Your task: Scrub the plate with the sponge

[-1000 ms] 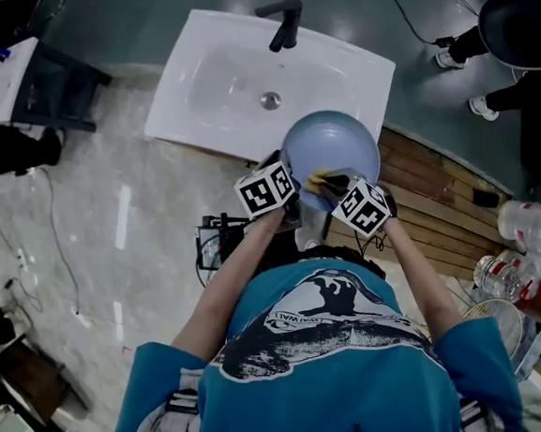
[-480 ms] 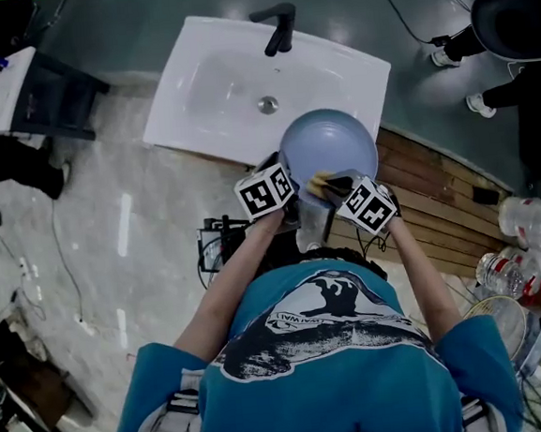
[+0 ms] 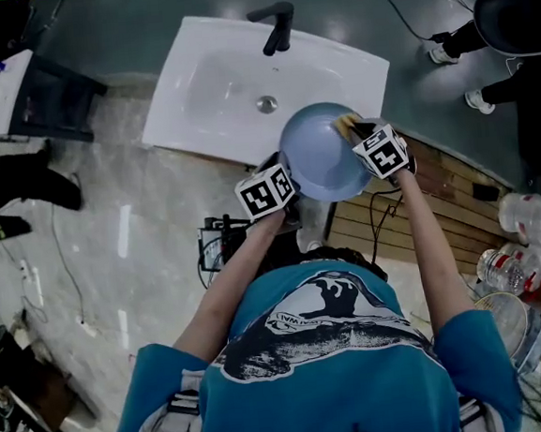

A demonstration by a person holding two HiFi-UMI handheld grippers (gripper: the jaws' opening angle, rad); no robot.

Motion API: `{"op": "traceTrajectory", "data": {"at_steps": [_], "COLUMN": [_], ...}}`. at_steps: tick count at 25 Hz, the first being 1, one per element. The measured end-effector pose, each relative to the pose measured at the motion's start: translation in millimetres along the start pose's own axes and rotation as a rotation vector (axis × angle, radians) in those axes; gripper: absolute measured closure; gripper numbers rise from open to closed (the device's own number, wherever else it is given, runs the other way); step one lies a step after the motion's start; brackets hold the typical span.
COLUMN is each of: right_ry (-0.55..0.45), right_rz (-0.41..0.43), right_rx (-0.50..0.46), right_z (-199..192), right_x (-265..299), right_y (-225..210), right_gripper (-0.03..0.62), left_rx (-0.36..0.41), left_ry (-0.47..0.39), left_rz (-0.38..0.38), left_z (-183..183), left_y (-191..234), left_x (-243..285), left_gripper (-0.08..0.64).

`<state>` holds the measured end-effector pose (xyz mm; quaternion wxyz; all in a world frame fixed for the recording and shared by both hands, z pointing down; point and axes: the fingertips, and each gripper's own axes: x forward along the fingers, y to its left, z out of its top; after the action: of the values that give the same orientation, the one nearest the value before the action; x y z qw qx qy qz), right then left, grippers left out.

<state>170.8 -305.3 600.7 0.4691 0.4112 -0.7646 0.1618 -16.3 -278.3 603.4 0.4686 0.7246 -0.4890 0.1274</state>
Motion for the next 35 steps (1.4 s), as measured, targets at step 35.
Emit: {"op": "traceTrajectory", "data": {"at_steps": [35], "right_ry": [0.032], "right_rz": [0.232], "right_rx": [0.077], "right_z": [-16.6], "right_x": [-26.5], "right_y": [163.1], "right_gripper": [0.561], "left_rx": [-0.017], "left_ry": [-0.052], "left_rz": [0.05], "left_z": [4.5], "left_y": [6.2], "left_x": [-2.4], "left_gripper": [0.515]}}
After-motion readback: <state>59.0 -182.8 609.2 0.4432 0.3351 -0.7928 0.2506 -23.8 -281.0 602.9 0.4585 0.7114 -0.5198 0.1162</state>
